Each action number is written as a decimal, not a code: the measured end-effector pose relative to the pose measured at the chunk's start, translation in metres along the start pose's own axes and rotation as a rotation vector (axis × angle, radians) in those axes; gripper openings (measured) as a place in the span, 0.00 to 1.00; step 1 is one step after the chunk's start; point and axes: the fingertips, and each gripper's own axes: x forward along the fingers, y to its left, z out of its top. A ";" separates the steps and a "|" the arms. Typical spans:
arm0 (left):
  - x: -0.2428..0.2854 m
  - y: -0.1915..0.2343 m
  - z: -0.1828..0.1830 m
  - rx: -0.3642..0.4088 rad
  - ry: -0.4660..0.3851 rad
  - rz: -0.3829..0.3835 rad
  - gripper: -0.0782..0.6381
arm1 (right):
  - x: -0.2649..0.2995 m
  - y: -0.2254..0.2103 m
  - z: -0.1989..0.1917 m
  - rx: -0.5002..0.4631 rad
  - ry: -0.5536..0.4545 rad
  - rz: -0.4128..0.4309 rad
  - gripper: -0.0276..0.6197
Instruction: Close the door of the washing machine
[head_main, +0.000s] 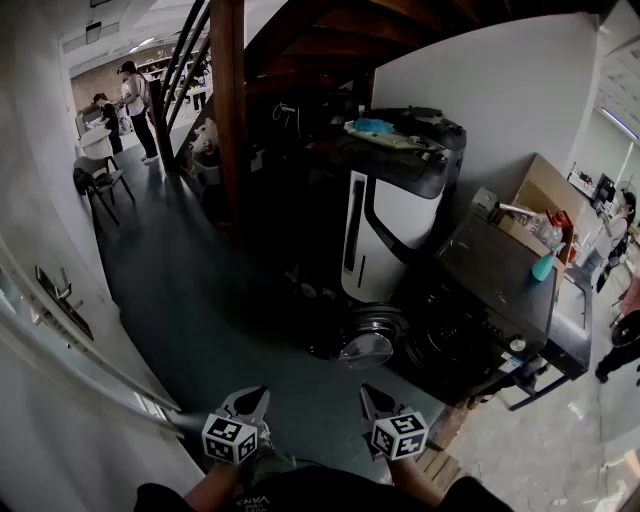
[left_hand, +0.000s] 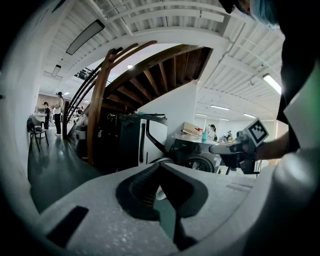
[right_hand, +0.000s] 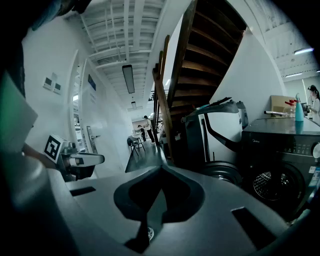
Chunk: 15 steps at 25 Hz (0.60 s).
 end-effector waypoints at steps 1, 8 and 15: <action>0.002 0.000 0.002 0.003 -0.001 -0.002 0.11 | 0.001 0.000 0.002 -0.004 0.004 0.004 0.04; 0.009 0.000 0.004 -0.008 0.013 -0.012 0.11 | 0.005 -0.007 0.010 -0.010 0.011 0.004 0.04; 0.021 0.020 0.005 -0.059 -0.008 -0.013 0.13 | 0.026 -0.009 0.034 0.045 -0.083 0.014 0.07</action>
